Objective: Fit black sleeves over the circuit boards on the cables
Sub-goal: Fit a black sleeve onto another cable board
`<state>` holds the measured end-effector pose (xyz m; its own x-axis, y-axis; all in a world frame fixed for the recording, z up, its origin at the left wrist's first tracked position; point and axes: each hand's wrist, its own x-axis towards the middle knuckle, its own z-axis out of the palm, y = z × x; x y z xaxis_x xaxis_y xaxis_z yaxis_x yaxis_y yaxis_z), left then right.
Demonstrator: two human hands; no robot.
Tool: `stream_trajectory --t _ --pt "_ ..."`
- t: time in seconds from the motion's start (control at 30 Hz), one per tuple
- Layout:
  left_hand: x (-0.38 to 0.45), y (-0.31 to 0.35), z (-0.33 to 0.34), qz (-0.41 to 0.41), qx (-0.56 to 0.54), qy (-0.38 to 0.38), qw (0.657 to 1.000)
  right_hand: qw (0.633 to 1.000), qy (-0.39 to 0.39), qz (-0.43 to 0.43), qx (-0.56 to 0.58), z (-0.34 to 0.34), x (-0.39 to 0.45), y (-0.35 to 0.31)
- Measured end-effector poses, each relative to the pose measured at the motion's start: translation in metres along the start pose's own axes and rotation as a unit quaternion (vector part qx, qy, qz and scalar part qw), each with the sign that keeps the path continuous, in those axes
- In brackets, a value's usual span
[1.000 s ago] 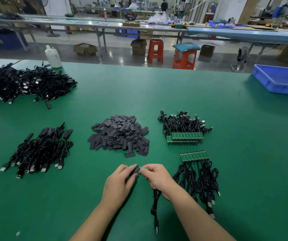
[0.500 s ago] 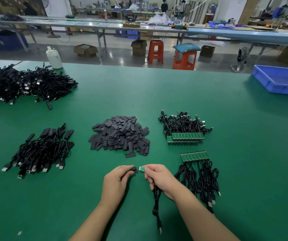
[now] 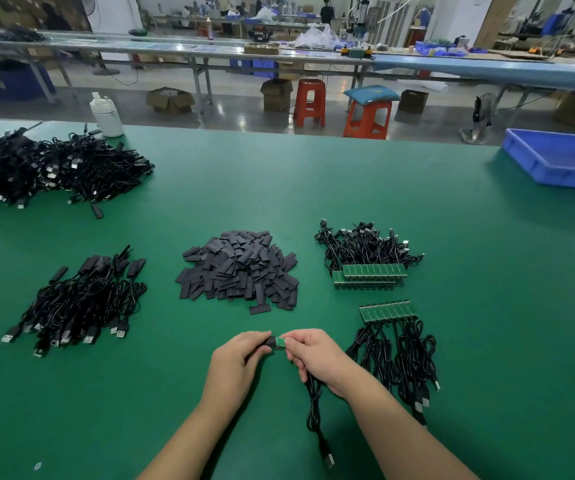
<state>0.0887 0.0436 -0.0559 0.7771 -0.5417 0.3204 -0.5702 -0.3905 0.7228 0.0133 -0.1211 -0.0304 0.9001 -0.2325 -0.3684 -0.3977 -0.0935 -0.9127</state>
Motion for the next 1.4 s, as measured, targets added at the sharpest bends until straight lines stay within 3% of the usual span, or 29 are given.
stream_trajectory --t 0.53,0.8,0.87,0.97,1.13,1.27,1.4 --pt "-0.006 -0.007 0.008 0.097 0.072 -0.024 0.992 0.999 -0.023 -0.024 -0.031 0.002 -0.002 -0.002" --pt "-0.009 0.003 0.002 0.088 0.115 0.069 0.987 0.998 -0.054 0.002 0.034 0.002 0.002 -0.003" --pt "-0.009 0.002 0.002 0.093 0.116 0.074 0.986 0.998 -0.070 -0.004 -0.003 -0.001 0.002 -0.004" --pt "-0.009 0.001 0.003 0.095 0.127 0.074 0.985 0.986 -0.068 -0.023 -0.152 -0.010 0.003 -0.012" --pt "-0.008 0.000 0.007 0.104 0.139 0.056 0.983 0.922 0.004 -0.091 -0.377 -0.015 0.008 -0.023" --pt "-0.008 -0.001 0.009 0.101 0.139 0.022 0.985 0.922 0.016 -0.078 -0.379 -0.013 0.007 -0.024" --pt "-0.007 -0.001 0.009 0.091 0.134 0.014 0.987 0.956 0.001 -0.038 -0.291 -0.011 0.009 -0.021"
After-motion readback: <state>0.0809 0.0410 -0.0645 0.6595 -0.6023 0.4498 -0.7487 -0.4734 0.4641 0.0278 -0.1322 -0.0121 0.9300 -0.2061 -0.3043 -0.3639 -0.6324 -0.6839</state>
